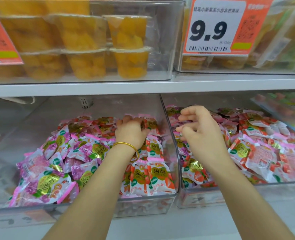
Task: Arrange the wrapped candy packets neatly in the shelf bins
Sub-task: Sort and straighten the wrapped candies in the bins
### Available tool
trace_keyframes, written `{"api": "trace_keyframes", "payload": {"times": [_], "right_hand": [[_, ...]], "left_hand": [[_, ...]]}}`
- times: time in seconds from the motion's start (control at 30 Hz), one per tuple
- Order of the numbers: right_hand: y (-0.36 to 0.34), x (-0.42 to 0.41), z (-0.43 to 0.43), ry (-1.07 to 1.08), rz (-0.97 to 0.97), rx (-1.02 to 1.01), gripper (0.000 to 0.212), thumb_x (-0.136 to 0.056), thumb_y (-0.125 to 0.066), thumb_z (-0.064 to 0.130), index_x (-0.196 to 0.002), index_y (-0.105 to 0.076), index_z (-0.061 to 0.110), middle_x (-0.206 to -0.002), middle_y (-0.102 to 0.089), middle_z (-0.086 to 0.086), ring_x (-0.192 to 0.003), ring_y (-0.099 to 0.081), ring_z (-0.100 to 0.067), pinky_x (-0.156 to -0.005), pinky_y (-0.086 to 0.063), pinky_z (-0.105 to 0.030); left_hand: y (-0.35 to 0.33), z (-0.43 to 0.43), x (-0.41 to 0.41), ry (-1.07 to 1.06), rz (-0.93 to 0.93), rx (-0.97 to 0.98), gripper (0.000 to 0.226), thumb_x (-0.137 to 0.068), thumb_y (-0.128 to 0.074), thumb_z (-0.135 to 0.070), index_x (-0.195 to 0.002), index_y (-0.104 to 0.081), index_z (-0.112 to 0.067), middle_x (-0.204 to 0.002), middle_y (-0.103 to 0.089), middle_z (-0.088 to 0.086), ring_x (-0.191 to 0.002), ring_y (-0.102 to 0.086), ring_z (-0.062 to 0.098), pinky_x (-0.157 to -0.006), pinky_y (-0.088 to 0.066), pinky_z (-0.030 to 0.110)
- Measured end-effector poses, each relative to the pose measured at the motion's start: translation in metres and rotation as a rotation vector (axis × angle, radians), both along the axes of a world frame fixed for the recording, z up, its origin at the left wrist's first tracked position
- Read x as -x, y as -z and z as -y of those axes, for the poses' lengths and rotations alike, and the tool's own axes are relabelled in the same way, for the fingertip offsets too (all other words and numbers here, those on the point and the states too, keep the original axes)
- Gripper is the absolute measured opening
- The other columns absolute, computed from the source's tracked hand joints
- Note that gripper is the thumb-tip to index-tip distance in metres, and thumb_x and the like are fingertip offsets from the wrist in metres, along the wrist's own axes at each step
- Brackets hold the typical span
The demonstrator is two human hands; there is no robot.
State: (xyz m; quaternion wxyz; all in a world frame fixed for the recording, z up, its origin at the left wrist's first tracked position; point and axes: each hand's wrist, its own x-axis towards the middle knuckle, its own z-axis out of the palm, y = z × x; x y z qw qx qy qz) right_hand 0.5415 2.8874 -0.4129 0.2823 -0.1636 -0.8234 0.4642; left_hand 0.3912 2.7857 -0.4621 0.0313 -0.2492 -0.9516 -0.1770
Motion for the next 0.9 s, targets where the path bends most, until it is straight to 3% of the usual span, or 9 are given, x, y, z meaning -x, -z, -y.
{"api": "trace_keyframes", "payload": {"times": [0.1,0.2,0.33,0.53,0.67,0.73,0.8,0.83,0.9], "right_hand": [[0.001,-0.002,-0.004,0.008,0.006,0.003,0.034,-0.086,-0.046,-0.001,-0.108,-0.047,0.025,-0.103,-0.056,0.012,-0.089,-0.062,-0.013,-0.083,-0.053,-0.041],[-0.001,-0.005,-0.01,0.026,0.006,-0.002,0.033,-0.086,-0.048,0.0,-0.108,-0.048,0.025,-0.103,-0.057,0.011,-0.089,-0.063,-0.014,-0.083,-0.053,-0.042],[-0.004,-0.011,-0.017,0.047,0.001,0.018,0.032,-0.087,-0.047,0.0,-0.108,-0.048,0.024,-0.103,-0.058,0.011,-0.089,-0.063,-0.013,-0.082,-0.053,-0.042],[-0.005,-0.023,-0.037,0.096,-0.017,0.011,0.032,-0.085,-0.044,-0.004,-0.103,-0.051,0.022,-0.099,-0.06,0.003,-0.088,-0.064,-0.017,-0.082,-0.054,-0.04],[-0.004,-0.035,-0.051,0.106,-0.004,0.017,0.041,-0.082,-0.039,-0.012,-0.087,-0.056,0.025,-0.09,-0.062,0.001,-0.084,-0.064,-0.017,-0.076,-0.054,-0.031],[-0.003,-0.041,-0.057,0.054,0.071,-0.063,0.044,-0.08,-0.039,-0.014,-0.082,-0.058,0.025,-0.084,-0.062,0.003,-0.079,-0.062,-0.01,-0.072,-0.051,-0.02],[-0.001,-0.045,-0.06,-0.02,0.216,-0.195,0.037,-0.081,-0.046,-0.012,-0.087,-0.064,0.02,-0.081,-0.062,0.009,-0.071,-0.058,0.001,-0.066,-0.044,-0.007],[0.001,-0.045,-0.059,-0.056,0.29,-0.287,0.032,-0.083,-0.05,-0.008,-0.091,-0.067,0.017,-0.083,-0.064,0.009,-0.071,-0.057,0.001,-0.066,-0.044,-0.008],[0.007,-0.041,-0.054,-0.097,0.416,-0.532,0.022,-0.085,-0.055,0.004,-0.096,-0.068,0.016,-0.094,-0.068,0.002,-0.086,-0.06,-0.012,-0.077,-0.049,-0.024]], "left_hand": [[-0.006,0.0,-0.007,0.082,-0.075,0.013,0.018,-0.088,-0.049,-0.013,-0.095,-0.064,-0.005,-0.106,-0.058,0.015,-0.104,-0.052,0.035,-0.088,-0.045,0.041],[-0.011,-0.003,-0.018,0.165,-0.035,0.112,0.038,-0.082,-0.042,0.005,-0.116,-0.057,-0.006,-0.122,-0.056,0.014,-0.114,-0.049,0.034,-0.094,-0.045,0.044],[-0.01,-0.004,-0.019,0.15,-0.112,0.285,0.056,-0.08,-0.044,0.005,-0.132,-0.043,-0.016,-0.144,-0.035,0.005,-0.133,-0.027,0.031,-0.106,-0.027,0.05],[-0.013,-0.004,-0.02,0.114,-0.232,0.246,0.059,-0.083,-0.046,0.001,-0.137,-0.037,-0.019,-0.144,-0.036,0.005,-0.13,-0.03,0.031,-0.104,-0.028,0.047],[-0.013,-0.001,-0.021,0.156,-0.133,0.33,0.058,-0.086,-0.047,-0.003,-0.14,-0.034,-0.02,-0.15,-0.029,0.004,-0.134,-0.024,0.033,-0.103,-0.029,0.049],[-0.025,0.003,-0.024,0.132,-0.133,0.267,0.052,-0.088,-0.047,-0.004,-0.138,-0.04,-0.019,-0.146,-0.035,0.009,-0.13,-0.03,0.036,-0.103,-0.032,0.049],[-0.04,0.006,-0.033,0.158,-0.175,0.068,0.051,-0.085,-0.044,0.002,-0.134,-0.046,-0.015,-0.138,-0.044,0.016,-0.126,-0.036,0.038,-0.106,-0.033,0.048],[-0.047,0.007,-0.043,0.208,-0.186,-0.065,0.052,-0.083,-0.042,0.006,-0.131,-0.049,-0.013,-0.133,-0.048,0.017,-0.125,-0.039,0.036,-0.107,-0.032,0.045],[-0.054,0.011,-0.07,0.333,-0.18,-0.306,0.047,-0.084,-0.042,0.006,-0.125,-0.056,-0.011,-0.125,-0.054,0.008,-0.12,-0.044,0.022,-0.108,-0.029,0.027]]}}
